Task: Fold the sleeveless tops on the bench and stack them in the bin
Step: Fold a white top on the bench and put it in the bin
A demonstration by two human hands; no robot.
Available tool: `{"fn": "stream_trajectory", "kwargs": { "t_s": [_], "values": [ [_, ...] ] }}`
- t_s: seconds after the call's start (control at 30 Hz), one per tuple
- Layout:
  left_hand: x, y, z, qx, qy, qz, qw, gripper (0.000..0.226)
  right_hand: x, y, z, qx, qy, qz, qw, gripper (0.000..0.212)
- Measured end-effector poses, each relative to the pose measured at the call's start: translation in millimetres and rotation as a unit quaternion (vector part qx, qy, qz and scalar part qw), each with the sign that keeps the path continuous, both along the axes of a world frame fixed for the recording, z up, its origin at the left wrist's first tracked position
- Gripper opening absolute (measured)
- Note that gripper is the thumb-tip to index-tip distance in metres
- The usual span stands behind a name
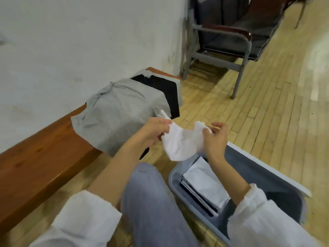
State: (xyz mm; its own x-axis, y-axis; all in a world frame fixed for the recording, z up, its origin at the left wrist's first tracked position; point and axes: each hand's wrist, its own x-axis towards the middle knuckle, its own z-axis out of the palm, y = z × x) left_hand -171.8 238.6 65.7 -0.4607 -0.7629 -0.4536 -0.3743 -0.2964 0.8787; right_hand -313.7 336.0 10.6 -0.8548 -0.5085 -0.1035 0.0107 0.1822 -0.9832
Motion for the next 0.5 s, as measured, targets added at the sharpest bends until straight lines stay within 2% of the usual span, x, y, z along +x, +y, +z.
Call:
{"fn": "stream_trajectory", "kwargs": {
  "t_s": [0.17,0.3,0.5],
  "values": [
    [-93.8,18.2,-66.4,0.009,-0.114,-0.117,0.987,0.051,-62.3,55.3,-61.4,0.053,-0.043,-0.080,0.994,0.024],
    [-138.8,34.6,-124.8,-0.005,-0.220,-0.203,0.954,0.060,-83.4,94.8,-118.9,0.095,-0.080,-0.136,0.983,0.024],
    [-178.3,44.7,-198.2,-0.010,-0.307,-0.278,0.910,0.058,-99.7,123.5,-190.6,0.129,-0.116,-0.160,0.972,0.036]
  ]
}}
